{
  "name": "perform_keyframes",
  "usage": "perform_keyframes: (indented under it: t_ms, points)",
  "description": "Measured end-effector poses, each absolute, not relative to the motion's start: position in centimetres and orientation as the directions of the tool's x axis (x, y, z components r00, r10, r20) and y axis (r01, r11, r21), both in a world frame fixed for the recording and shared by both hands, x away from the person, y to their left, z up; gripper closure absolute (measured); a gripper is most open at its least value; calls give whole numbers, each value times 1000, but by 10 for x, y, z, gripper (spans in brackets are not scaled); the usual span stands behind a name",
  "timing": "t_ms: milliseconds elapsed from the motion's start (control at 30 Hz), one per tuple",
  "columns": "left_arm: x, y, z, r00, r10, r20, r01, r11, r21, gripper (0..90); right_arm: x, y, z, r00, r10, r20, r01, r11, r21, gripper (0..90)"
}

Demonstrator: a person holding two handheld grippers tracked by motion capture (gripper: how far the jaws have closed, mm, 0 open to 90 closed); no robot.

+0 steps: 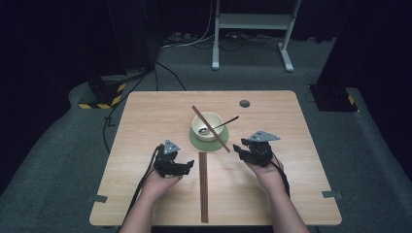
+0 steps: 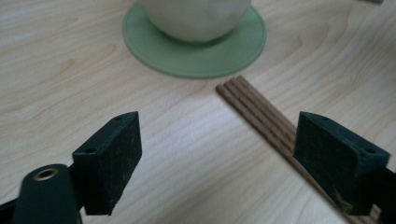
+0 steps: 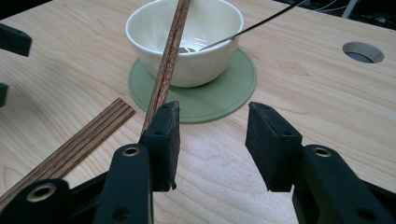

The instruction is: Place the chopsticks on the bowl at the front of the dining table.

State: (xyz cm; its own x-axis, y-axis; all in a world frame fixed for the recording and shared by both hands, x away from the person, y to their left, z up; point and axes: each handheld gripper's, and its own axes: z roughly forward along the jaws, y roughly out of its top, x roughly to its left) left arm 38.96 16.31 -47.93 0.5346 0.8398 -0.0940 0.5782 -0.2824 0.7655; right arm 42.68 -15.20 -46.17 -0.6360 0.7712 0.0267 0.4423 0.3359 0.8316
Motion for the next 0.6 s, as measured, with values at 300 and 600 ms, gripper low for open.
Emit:
perform_keyframes:
  t_ms: [300, 600]
  points:
    - [404, 135, -476, 530, 848, -13, 504, -302, 809, 444, 426, -154, -465, -621, 780, 77, 483, 304, 821, 608]
    - [417, 105, -476, 519, 855, -7, 465, -276, 841, 719, 423, -151, -468, -629, 776, 42, 454, 323, 830, 728]
